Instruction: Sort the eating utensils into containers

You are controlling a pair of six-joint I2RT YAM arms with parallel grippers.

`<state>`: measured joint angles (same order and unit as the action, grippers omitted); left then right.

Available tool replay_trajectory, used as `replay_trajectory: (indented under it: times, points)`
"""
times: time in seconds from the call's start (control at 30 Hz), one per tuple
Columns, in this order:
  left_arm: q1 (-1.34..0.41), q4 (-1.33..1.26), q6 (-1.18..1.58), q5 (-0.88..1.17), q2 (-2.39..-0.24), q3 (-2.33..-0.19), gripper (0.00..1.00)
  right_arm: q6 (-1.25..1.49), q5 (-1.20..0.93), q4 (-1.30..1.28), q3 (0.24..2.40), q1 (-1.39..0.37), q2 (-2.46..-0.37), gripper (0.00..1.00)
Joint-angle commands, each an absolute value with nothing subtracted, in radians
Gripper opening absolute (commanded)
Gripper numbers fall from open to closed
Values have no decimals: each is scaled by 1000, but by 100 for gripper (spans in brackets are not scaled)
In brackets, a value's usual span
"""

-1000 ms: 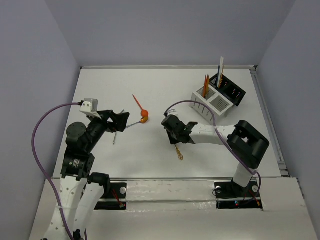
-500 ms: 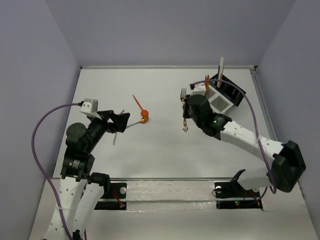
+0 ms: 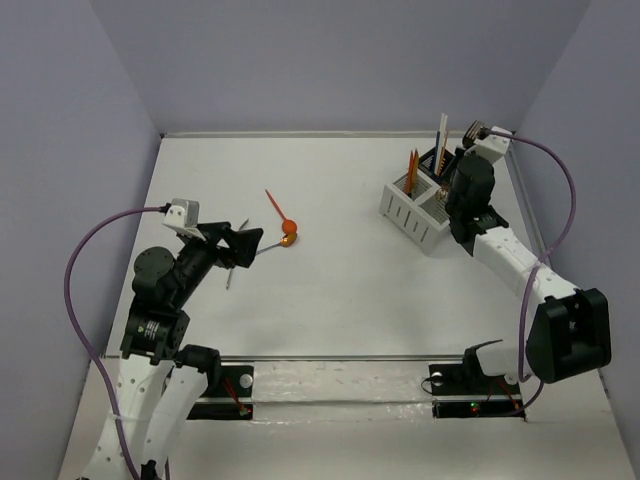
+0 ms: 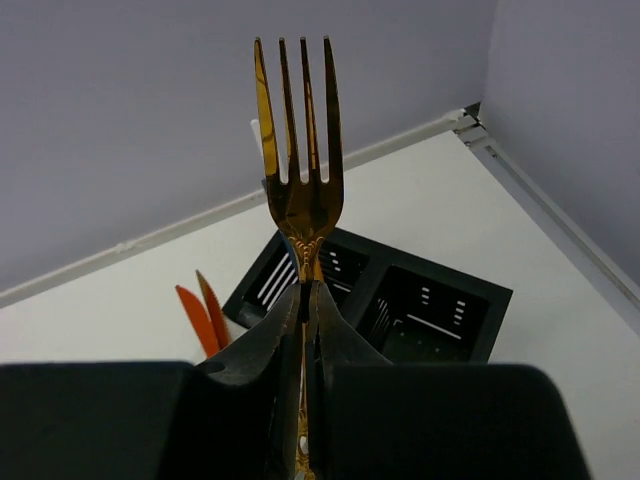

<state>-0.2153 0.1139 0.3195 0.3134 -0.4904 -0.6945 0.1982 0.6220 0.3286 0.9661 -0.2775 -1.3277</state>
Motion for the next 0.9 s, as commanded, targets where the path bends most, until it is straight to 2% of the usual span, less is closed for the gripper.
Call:
replay_trajectory:
  times: [0.0,0.47,0.73,0.83,0.87]
  points:
    - [-221,84,307,310,-482,-721,99,219,581,515,943,-225,-1334,7]
    - [-230,80,307,311,-491,-723,99,170,497,649,772,-225,-1382,7]
    - [-221,75,307,307,-488,-718,99,132,402,611,784,-248,-1396,7]
    - [-221,75,310,305,-489,-718,99,89,442,588,799,-293,-1410,14]
    - [-221,75,310,304,-489,-718,99,87,448,584,801,-293,-1411,25]
